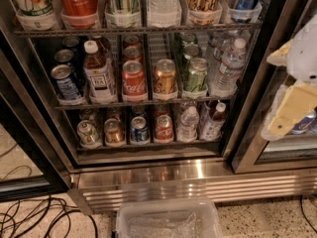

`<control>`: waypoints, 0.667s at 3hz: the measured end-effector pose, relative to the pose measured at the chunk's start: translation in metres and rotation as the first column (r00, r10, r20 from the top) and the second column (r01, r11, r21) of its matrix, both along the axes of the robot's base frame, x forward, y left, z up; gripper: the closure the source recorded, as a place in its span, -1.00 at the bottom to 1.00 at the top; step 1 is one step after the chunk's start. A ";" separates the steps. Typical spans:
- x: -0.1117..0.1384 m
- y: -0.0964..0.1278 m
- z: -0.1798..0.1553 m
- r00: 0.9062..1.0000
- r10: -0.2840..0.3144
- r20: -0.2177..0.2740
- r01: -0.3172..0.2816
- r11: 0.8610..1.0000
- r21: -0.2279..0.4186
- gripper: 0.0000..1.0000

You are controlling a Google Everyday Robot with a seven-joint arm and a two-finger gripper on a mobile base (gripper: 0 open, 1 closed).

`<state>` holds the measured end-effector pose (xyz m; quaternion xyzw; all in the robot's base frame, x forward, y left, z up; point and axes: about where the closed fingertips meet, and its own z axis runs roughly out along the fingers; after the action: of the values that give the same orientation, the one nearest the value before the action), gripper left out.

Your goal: Pick blue plastic bottle from bottom shelf of fridge

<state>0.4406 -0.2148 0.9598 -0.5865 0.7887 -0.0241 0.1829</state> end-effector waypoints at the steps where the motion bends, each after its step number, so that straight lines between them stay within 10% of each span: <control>1: -0.017 0.007 -0.062 0.996 -0.074 -0.041 0.080 0.983 0.167 -1.00; 2: -0.028 0.008 -0.084 0.989 -0.139 -0.057 0.148 0.958 0.244 -1.00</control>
Offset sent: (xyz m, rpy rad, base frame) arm -0.0128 0.0056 -0.0482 0.1308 0.0245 -0.0622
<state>0.4130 -0.2071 0.8754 -0.5007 0.8294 0.0728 0.2367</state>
